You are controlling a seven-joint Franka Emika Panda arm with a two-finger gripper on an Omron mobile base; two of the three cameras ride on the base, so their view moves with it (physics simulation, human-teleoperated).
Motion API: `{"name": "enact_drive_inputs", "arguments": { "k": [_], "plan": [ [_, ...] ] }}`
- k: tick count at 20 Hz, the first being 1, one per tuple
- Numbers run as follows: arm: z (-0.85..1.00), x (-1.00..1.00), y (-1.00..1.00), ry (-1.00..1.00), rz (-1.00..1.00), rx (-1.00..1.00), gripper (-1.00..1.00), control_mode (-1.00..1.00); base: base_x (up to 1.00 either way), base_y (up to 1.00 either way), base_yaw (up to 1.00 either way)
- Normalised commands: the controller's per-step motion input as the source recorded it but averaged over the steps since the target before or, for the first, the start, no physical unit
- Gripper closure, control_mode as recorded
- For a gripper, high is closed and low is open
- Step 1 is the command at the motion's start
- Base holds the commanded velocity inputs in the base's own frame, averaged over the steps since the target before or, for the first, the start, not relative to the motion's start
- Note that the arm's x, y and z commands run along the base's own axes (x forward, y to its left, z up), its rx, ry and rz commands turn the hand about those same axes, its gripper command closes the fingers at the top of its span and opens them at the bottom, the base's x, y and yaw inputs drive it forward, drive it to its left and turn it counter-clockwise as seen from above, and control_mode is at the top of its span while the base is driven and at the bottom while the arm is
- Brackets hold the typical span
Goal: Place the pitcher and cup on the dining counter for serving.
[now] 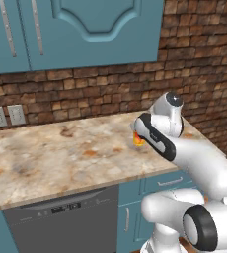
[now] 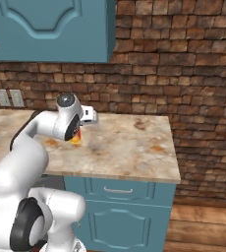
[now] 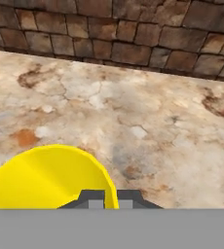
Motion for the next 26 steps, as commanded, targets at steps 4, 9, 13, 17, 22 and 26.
{"name": "enact_drive_inputs", "arguments": {
  "k": [4, 9, 13, 17, 22, 26],
  "plan": [
    [0.14, -0.08, 0.0, 0.0, 0.0, -0.01, 1.0, 1.0, -0.49, 0.02, 0.01],
    [0.0, 0.0, 0.0, 0.0, 0.0, 0.0, 1.0, 1.0, -1.0, -0.11, -0.11],
    [0.0, 0.0, 0.0, 0.0, 0.0, 0.0, 1.0, 1.0, -1.0, -0.17, -0.5],
    [0.0, 0.0, 0.0, 0.0, 0.0, 0.0, 1.0, 1.0, -0.57, 0.06, -0.84],
    [0.0, 0.0, 0.0, 0.0, 0.0, 0.0, 1.0, 1.0, -0.03, 0.17, -0.99],
    [0.0, 0.0, 0.0, 0.0, 0.0, 0.0, 1.0, 1.0, -0.17, 0.16, -0.98]
  ]
}}
